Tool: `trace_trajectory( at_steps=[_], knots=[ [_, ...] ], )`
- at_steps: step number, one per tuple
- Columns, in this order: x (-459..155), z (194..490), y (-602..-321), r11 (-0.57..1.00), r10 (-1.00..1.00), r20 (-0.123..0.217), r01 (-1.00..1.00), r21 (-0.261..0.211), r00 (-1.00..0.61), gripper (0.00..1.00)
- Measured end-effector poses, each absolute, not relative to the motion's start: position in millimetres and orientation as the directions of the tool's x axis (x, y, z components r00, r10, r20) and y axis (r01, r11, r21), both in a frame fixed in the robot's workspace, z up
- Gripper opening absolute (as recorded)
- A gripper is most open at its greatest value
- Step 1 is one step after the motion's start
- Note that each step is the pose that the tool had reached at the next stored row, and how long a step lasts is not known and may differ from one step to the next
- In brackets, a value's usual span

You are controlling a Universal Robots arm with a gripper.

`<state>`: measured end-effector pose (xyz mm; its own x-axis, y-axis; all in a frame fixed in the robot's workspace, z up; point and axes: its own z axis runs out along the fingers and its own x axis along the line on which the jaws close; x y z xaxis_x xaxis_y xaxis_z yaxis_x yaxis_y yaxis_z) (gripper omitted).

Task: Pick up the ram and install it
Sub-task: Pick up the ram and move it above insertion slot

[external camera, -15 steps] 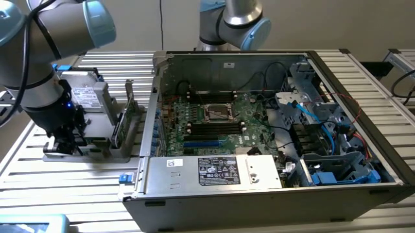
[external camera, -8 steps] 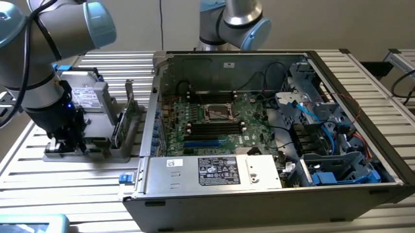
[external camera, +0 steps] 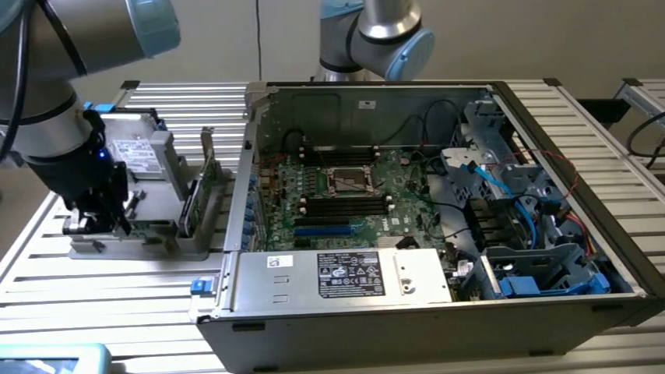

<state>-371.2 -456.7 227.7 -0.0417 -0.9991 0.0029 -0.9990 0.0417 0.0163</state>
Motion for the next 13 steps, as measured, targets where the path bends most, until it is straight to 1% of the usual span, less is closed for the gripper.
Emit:
trace_trajectory(
  at_steps=[13],
  knots=[
    [-371, 287, -457, 0.042, -0.999, 0.003, -0.999, 0.016, -0.042, 0.13]
  ],
)
